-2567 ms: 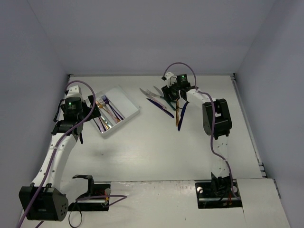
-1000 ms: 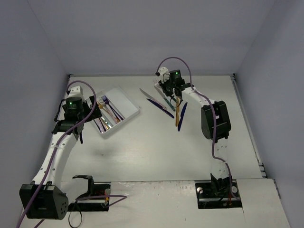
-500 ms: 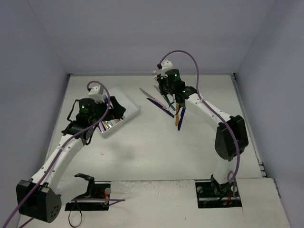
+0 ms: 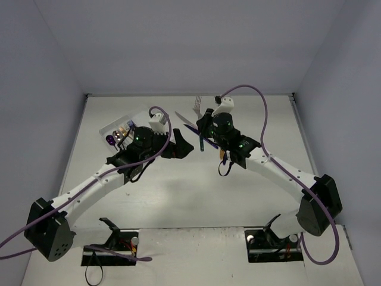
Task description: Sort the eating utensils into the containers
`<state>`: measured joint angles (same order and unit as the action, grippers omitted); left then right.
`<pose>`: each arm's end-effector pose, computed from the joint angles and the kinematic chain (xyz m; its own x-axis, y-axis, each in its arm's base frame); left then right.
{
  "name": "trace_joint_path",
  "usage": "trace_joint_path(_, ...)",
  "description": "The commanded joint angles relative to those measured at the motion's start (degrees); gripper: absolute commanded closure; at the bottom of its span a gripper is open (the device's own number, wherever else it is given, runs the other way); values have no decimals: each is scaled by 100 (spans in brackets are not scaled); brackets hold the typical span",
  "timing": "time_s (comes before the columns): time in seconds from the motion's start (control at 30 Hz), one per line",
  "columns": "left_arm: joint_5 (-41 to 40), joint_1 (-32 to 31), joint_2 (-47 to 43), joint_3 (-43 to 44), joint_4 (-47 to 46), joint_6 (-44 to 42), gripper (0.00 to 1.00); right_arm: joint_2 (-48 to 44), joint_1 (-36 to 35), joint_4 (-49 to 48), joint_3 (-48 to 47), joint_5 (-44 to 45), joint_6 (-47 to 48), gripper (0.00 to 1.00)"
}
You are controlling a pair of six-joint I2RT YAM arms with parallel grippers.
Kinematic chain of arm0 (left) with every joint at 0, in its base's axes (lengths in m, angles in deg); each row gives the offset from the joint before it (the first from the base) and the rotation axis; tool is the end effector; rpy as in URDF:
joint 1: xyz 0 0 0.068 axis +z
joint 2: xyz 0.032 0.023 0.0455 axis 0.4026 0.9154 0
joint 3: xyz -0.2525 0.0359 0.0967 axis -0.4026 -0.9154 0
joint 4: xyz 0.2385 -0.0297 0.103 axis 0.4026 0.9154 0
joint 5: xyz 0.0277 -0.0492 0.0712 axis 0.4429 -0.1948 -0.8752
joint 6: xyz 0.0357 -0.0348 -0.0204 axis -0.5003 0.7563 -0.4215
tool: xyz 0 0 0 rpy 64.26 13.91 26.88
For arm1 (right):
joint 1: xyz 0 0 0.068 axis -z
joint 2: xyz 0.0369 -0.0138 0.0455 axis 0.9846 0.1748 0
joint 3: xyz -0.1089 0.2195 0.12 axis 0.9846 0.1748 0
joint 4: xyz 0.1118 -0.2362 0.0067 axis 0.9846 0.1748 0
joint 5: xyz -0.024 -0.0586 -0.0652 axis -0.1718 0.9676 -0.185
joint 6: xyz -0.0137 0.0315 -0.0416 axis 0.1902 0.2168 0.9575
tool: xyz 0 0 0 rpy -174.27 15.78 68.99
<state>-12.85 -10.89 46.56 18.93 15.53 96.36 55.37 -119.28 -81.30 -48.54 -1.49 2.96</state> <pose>0.2230 -0.1662 0.3162 -0.6253 -0.2678 -0.7330 0.4957 0.5891 -0.6381 0.2711 0.2131 0.3426 -0.2753 0.3631 -0.8901 -0.3833 0.8077 0.4480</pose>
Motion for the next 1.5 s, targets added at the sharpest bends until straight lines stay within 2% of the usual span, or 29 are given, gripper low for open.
trace_joint_path(0.0, -180, -145, 169, 538, -844, 259, 12, -434, -245, -986, 230, 494, -706, 100)
trace_joint_path(0.27, -205, -414, 544, 787, -967, 351, 25, -541, -496, -1227, 453, 659, -790, 100)
trace_joint_path(0.53, -177, -449, 803, 726, -959, 463, 56, -611, -634, -1417, 573, 789, -808, 100)
trace_joint_path(0.63, -178, -440, 806, 716, -959, 466, 71, -603, -670, -1454, 602, 799, -825, 100)
trace_joint_path(0.73, -283, -446, 744, 693, -959, 448, 93, -594, -679, -1472, 631, 790, -816, 100)
trace_joint_path(0.83, -421, -440, 665, 580, -968, 430, 100, -560, -697, -1472, 654, 755, -782, 99)
trace_joint_path(0.93, -595, -421, 566, 443, -959, 482, 100, -550, -689, -1479, 700, 757, -707, 85)
trace_joint_path(1.13, -723, -192, 409, 56, -959, 836, 100, -603, -671, -1436, 769, 869, -465, 44)
trace_joint_path(1.17, -722, -129, 391, 10, -959, 874, 100, -621, -669, -1426, 778, 896, -460, 43)
trace_joint_path(1.27, -672, 200, 274, -239, -956, 1090, 100, -690, -555, -1254, 781, 994, -208, 33)
trace_joint_path(1.37, -652, 591, 126, -475, -913, 1268, 100, -762, -233, -1010, 843, 917, -52, 20)
trace_joint_path(1.47, -648, 1059, 43, -618, -775, 1419, 100, -899, 223, -894, 1023, 652, -45, 15)
